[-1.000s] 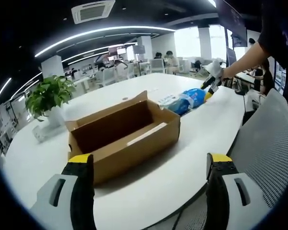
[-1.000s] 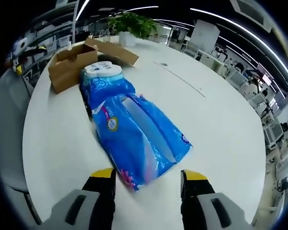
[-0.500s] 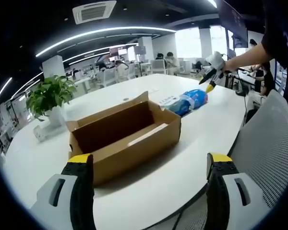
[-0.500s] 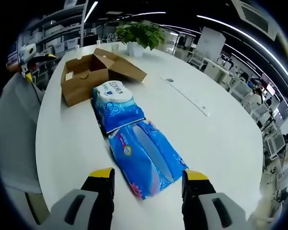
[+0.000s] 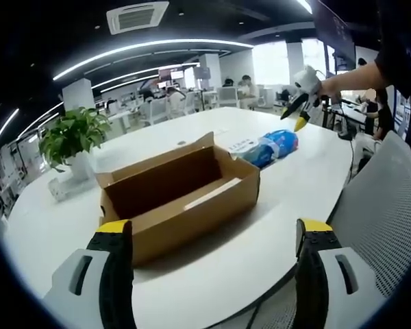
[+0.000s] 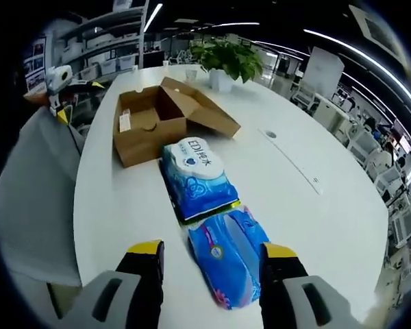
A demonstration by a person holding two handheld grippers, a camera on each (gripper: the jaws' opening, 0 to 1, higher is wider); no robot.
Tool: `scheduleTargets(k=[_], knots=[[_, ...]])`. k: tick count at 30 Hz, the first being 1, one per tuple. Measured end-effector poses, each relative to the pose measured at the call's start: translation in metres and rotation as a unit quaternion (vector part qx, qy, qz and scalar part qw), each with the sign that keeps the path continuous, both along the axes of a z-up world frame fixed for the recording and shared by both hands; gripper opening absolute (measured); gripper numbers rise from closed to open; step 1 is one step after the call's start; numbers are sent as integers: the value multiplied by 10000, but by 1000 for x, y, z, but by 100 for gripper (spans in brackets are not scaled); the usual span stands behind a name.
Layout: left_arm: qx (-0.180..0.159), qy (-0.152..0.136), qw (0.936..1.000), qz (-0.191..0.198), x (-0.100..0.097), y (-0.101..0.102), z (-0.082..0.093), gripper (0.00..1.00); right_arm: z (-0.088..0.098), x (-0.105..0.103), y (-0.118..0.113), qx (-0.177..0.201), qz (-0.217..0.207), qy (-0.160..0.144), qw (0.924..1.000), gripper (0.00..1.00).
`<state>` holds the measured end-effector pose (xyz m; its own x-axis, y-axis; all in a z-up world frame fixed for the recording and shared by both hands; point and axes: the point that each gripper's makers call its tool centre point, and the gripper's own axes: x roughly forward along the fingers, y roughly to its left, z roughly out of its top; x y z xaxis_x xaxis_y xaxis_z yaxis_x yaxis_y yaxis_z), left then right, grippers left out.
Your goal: Operate the shoe box by opening the lid, removing the specified soft item, and placing it in the target area until the item is outside and the box remains undamaged.
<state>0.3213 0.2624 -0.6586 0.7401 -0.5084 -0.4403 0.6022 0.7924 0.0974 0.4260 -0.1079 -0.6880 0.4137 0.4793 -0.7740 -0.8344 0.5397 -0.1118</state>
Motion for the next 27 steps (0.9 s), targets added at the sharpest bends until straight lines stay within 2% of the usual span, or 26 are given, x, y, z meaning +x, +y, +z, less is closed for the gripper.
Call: scheduleTargets(k=[4,11,27], knots=[[-20,-3,10000,18,0,0,1,99,4,-2,17,82,155,53,9998,54],[-48,-20,10000,32,1,0,2,99,6,-8,49,128,489,330,9982,54],[-77,3,10000,47,1,1,1,99,19,-8,109,372,1004,391,9935,55]])
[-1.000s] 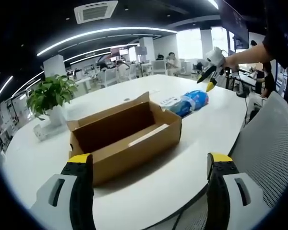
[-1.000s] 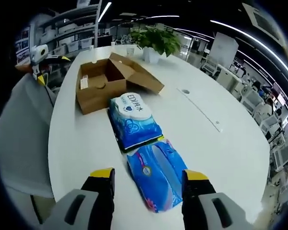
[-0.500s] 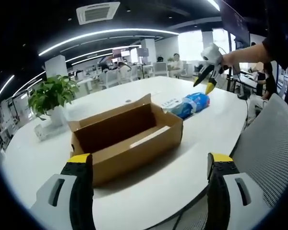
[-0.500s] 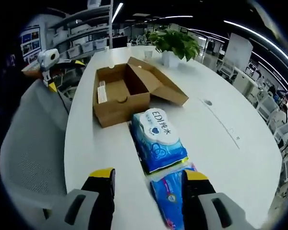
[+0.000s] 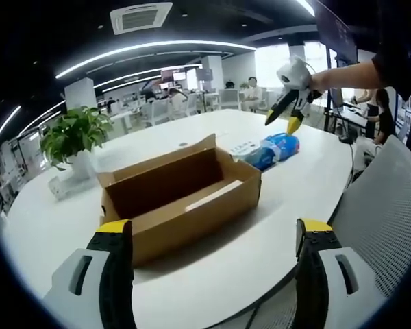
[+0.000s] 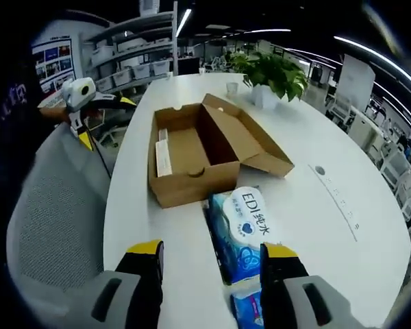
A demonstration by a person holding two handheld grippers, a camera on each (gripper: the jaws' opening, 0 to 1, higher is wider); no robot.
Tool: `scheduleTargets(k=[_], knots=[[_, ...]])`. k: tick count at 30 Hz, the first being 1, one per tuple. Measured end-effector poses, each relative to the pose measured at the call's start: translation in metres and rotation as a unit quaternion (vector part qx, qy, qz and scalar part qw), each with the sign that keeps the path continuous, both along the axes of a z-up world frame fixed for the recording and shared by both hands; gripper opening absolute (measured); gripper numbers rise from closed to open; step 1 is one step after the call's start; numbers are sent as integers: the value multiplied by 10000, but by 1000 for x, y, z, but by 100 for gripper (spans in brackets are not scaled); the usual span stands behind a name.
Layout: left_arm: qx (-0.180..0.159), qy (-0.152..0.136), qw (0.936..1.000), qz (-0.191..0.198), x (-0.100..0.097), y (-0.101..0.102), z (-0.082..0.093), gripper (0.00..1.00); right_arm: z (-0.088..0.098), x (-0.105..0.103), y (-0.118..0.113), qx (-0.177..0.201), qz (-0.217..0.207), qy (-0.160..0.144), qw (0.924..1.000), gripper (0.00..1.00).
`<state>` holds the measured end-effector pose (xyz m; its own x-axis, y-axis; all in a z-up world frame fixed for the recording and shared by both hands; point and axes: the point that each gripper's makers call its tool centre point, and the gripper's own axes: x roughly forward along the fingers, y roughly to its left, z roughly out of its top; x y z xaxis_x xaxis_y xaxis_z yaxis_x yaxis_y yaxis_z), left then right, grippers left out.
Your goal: Operate the shoe box by opening the lid, removing the specified soft item, and placing it in the target area until the item is outside and the box remains undamaged.
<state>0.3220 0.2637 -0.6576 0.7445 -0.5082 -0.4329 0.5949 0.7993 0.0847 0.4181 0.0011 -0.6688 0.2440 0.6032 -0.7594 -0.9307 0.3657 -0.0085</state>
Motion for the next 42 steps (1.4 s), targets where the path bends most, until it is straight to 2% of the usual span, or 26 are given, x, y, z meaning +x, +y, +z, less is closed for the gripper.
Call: scheduleTargets(k=[16,24,28,42], knots=[[-3,39,10000,-31,-1,0,-1,99,9,4,70,-10,952,-112,9954,55],[25,76,9999,-72,-1,-2,-2,99,8,4,93,-98,1357,-134,9906,55],[30,76,9999,-73,-1,-2,-2,99,4,5,103,-121,1466,-104,9891,55],[22,72,10000,-40,-1,0,-2,99,-10,13,131,-259,1641,-278,9857,54]])
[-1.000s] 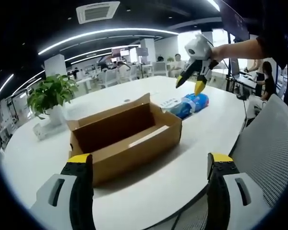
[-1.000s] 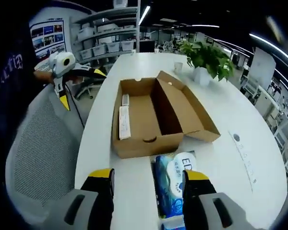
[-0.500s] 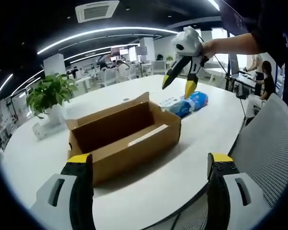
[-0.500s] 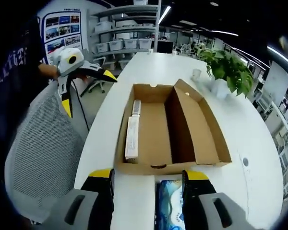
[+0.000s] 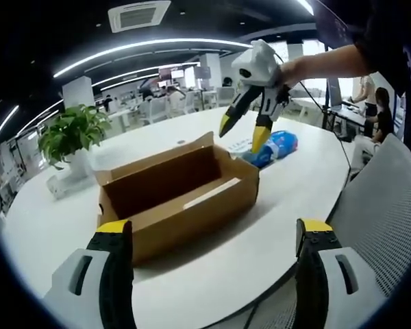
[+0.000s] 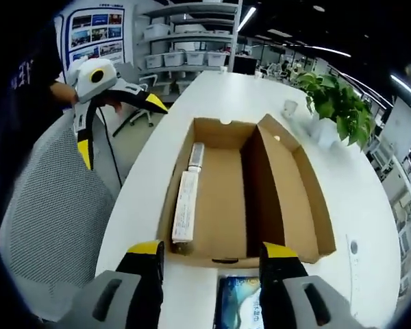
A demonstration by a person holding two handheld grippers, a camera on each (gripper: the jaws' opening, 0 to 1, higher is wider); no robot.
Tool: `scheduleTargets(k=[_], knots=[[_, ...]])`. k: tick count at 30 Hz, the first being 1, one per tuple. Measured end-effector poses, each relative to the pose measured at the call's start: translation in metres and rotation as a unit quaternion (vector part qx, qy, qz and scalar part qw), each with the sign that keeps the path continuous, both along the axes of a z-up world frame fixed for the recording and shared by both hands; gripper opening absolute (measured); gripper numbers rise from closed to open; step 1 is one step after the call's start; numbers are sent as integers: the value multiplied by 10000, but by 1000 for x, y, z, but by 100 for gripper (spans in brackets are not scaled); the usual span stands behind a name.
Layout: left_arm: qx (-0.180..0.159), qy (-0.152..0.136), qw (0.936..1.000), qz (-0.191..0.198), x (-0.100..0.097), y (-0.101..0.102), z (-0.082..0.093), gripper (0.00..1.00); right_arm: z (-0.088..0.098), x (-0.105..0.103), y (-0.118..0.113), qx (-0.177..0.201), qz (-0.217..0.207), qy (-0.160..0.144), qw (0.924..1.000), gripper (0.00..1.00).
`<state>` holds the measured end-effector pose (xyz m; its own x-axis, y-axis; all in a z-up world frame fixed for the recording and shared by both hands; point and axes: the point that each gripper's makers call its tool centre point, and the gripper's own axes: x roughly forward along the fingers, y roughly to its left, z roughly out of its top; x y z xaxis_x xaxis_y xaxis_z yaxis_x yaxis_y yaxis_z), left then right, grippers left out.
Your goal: Operate the shoe box by opening the lid, removing the specified soft item, and placing it in the target area until the item is outside and the box remains undamaged.
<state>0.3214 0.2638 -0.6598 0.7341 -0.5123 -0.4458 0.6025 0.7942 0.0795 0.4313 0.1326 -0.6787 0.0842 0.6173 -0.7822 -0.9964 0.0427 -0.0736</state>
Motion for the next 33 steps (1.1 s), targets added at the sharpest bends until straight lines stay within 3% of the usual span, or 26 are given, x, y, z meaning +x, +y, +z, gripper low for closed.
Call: scheduleTargets(k=[7,16,33], knots=[[14,25,10000,-31,-1,-1,-1,99,-7,7,14,36,-38,14,10000,54],[-10,18,10000,27,-1,0,0,99,-26,1,30,-123,185,73,9997,54],[-16,17,10000,65,0,2,0,99,-57,-8,47,-285,349,599,9972,53]])
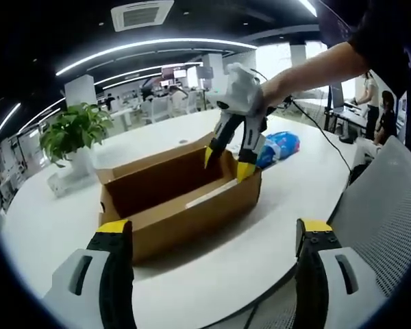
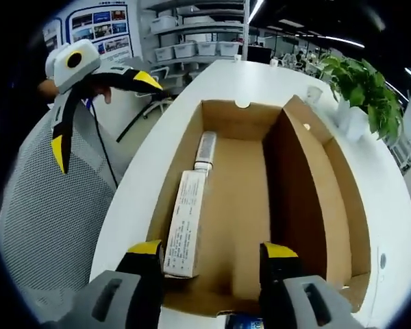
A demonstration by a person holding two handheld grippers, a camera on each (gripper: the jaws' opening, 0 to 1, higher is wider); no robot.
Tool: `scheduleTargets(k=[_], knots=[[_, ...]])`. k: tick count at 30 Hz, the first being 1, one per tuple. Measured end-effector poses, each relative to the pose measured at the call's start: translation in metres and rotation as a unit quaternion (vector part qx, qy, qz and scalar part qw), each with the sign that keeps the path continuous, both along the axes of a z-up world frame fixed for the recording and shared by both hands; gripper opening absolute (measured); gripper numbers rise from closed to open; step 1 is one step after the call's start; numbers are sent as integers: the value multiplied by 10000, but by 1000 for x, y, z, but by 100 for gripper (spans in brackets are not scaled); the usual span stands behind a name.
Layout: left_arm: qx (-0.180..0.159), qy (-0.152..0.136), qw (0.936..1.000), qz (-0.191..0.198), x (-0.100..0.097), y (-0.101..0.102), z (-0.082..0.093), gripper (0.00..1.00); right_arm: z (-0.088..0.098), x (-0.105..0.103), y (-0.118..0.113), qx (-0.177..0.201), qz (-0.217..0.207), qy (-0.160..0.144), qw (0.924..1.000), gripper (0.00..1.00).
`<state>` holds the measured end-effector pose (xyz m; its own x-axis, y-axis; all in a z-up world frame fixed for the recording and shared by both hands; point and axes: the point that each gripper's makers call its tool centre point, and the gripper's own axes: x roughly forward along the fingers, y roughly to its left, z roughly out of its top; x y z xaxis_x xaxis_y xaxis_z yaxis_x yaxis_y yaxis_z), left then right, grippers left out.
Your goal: Operate the shoe box by opening the lid, removing the specified soft item, and placing it in the target area until the item is outside and the box remains undamaged.
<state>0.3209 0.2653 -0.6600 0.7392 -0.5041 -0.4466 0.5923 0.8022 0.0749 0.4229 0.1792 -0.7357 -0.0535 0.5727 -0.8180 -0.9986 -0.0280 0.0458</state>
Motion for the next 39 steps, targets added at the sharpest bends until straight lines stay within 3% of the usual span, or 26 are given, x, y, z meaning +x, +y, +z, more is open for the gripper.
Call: scheduleTargets(k=[5,11,21,30,39], knots=[[-6,-2,10000,20,0,0,0,99,-4,0,1,-71,51,-77,9999,52],[11,17,10000,-10,0,-1,0,99,-1,11,-3,-151,83,-397,9991,51],[38,27,10000,-37,-1,-2,0,98,-4,2,14,38,122,-279,9995,45],[47,28,10000,-25,0,-1,-1,98,-12,-8,26,146,204,-212,9995,31],[16,-2,10000,-3,1,0,1,98,-16,-14,28,125,430,-487,9978,16]])
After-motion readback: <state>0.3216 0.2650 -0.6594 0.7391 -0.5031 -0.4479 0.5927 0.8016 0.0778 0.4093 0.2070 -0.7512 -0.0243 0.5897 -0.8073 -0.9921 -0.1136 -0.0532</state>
